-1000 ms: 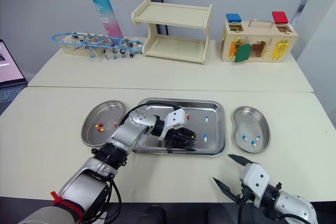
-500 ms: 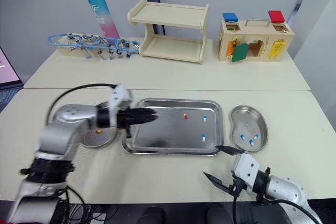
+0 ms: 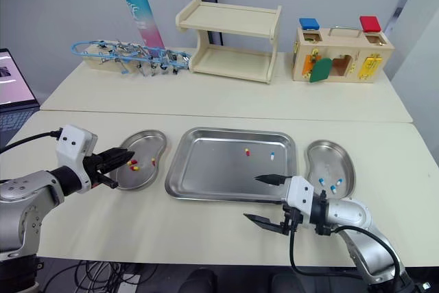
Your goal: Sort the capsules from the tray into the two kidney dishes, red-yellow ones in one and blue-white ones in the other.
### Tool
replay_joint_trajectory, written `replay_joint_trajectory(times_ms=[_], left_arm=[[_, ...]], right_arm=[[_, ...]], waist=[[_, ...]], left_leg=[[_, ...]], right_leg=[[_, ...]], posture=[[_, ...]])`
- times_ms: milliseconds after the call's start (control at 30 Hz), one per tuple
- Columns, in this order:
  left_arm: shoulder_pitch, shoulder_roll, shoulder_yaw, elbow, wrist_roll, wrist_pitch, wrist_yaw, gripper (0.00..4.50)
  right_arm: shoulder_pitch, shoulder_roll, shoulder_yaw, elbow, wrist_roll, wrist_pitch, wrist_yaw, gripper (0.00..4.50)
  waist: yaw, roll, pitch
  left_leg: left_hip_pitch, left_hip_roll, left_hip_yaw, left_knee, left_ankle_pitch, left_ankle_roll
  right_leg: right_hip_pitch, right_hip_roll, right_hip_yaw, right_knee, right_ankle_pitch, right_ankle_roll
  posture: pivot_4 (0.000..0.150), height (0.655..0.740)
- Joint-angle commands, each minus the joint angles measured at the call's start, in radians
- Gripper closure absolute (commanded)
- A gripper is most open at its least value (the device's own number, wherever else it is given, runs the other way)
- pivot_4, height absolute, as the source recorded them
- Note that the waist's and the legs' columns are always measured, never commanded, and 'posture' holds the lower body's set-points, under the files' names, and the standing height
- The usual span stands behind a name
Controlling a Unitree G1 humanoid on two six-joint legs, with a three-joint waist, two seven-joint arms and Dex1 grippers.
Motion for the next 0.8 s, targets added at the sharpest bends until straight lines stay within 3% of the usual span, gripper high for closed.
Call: replay_joint_trajectory(times_ms=[33,267,600,800], left_arm=[[-0.011,-0.016,0.048,-0.016,-0.021,0.021,0.074,3.71],[-0.013,-0.026,0.045,-0.049,-0.067,0.023,0.105,1.57],[0.014,-0.016,0.149,-0.094,-0.167,0.025,0.135,1.57],[0.250,0.048,0.341,0.046,-0.120,-0.194,0.004,1.57]], right_arm=[[-0.007,0.005,-0.002,-0.018,0.019,0.000,0.006,0.00],[0.021,-0.005,-0.015,-0.045,0.023,0.008,-0.002,0.00],[0.031,-0.018,-0.047,-0.048,0.019,-0.006,-0.007,0.00],[0.115,-0.147,-0.247,-0.046,0.065,-0.005,0.025,0.00]], waist=[[-0.002,0.000,0.000],[-0.002,0.000,0.000],[-0.002,0.000,0.000],[-0.008,0.000,0.000]], left_leg=[[0.000,0.000,0.000,0.000,0.000,0.000],[0.000,0.000,0.000,0.000,0.000,0.000],[0.000,0.000,0.000,0.000,0.000,0.000],[0.000,0.000,0.002,-0.002,0.000,0.000]], right_leg=[[0.000,0.000,0.000,0.000,0.000,0.000],[0.000,0.000,0.000,0.000,0.000,0.000],[0.000,0.000,0.000,0.000,0.000,0.000],[-0.001,0.000,0.002,-0.001,0.000,0.000]], posture=[[0.150,0.7400],[0.150,0.7400],[0.150,0.7400],[0.150,0.7400]])
